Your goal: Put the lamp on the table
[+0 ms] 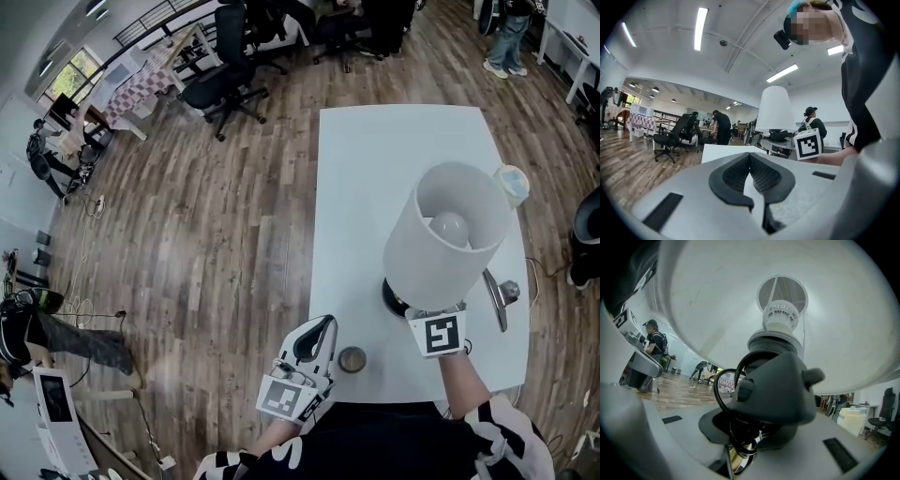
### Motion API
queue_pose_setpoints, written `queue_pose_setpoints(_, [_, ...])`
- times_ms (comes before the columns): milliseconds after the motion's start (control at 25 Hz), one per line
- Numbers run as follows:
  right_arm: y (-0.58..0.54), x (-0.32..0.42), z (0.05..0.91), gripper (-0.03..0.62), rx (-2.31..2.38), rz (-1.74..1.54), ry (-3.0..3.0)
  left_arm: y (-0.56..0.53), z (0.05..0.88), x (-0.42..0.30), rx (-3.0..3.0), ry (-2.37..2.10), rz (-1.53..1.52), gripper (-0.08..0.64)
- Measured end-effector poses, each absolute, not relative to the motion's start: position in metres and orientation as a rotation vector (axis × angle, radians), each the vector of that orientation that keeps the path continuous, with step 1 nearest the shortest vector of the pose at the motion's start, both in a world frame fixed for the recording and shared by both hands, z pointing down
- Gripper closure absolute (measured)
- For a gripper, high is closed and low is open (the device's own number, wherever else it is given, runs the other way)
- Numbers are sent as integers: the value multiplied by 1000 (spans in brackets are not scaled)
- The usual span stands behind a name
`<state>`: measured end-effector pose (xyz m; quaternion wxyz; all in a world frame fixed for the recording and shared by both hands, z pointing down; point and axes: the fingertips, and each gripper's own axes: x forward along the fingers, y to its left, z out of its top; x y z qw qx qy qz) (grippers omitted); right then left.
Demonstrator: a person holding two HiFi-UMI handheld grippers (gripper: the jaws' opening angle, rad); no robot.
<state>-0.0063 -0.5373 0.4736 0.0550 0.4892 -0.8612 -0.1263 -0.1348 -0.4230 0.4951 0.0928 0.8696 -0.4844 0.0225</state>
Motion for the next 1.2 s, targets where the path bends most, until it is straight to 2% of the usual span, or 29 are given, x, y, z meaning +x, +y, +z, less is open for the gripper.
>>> queue_pose_setpoints(720, [-528, -16, 495, 490, 1416, -459, -2571, -421, 495, -133, 2596, -1433, 57, 555])
queue_pose_setpoints(1200, [-524, -12, 504, 489, 1465, -369, -2565, -418, 485, -122, 2644, -1389, 20, 555])
